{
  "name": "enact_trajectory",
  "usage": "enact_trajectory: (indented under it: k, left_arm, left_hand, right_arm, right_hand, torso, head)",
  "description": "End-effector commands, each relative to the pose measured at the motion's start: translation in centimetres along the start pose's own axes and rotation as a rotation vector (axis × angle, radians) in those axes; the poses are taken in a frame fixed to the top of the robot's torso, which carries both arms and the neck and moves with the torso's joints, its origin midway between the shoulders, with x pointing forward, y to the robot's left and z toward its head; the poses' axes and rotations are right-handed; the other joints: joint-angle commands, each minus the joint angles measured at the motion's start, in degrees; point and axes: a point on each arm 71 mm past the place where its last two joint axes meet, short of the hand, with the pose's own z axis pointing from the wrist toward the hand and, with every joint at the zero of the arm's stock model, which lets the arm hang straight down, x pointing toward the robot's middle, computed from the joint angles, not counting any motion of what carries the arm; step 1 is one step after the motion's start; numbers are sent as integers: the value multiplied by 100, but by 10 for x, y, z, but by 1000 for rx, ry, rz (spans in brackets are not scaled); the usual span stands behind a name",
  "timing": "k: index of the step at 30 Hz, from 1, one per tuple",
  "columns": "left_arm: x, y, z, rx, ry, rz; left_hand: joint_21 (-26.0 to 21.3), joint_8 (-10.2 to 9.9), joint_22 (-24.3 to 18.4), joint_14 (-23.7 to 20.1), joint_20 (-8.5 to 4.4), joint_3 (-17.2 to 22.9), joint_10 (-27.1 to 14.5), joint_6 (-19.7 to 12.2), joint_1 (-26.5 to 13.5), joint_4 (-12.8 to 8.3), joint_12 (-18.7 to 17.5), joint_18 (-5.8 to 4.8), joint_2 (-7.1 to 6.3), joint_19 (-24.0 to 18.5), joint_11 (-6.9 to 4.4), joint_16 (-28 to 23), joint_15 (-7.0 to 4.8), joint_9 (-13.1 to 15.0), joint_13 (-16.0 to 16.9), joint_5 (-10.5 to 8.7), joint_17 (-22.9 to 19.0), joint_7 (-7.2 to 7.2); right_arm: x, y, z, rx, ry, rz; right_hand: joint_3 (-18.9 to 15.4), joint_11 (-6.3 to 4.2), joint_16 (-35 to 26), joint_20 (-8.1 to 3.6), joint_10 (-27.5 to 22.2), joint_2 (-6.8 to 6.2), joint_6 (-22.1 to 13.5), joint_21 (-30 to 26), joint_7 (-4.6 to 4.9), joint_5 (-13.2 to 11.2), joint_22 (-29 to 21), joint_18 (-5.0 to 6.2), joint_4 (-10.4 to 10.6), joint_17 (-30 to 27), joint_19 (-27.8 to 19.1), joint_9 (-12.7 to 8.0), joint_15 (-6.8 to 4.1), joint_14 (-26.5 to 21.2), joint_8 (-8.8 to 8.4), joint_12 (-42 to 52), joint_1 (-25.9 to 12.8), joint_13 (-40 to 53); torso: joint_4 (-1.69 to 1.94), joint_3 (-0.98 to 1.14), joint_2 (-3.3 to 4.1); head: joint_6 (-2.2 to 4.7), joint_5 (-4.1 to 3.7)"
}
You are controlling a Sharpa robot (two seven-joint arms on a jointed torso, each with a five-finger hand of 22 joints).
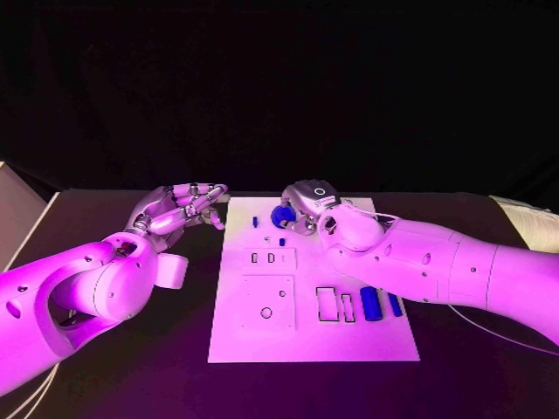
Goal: Assemble the parts on the task board
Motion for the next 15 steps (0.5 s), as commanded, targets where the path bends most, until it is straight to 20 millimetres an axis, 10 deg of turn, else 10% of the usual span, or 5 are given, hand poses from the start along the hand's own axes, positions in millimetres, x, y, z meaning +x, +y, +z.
enact_trajectory:
  k: [1, 15]
  left_arm:
    - [3, -1, 0, 7, 21, -3]
    - [2, 0, 1, 1, 18, -2]
  left_hand:
    - [17, 23, 6, -46, 0, 30, -29, -43, -24, 8, -28, 69, 10, -58, -2, 20, 6, 6, 3, -24, -7, 5]
    - [48, 19, 27, -55, 5, 34, -40, -56, -47, 16, -29, 70, 6, -87, 5, 31, 10, 6, 2, -27, -12, 15]
  right_arm:
    - [3, -1, 0, 2, 35, 7]
    - [7, -6, -1, 18, 76, 51]
  right_hand:
    - [-617, 69, 30, 57, 607, 164, -149, 26, 29, -967, 1510, -83, 54, 1437, 589, -91, 50, 581, -126, 12, -426, 1509]
    - [-1305, 99, 35, 98, 607, 469, -177, 26, 69, -996, 1510, -83, 88, 1458, 589, -113, 92, 585, -215, 12, -1093, 1509]
  torso:
    - [-4, 2, -2]
    - [-8, 5, 3]
  head:
    - [3, 10]
    - [-3, -16]
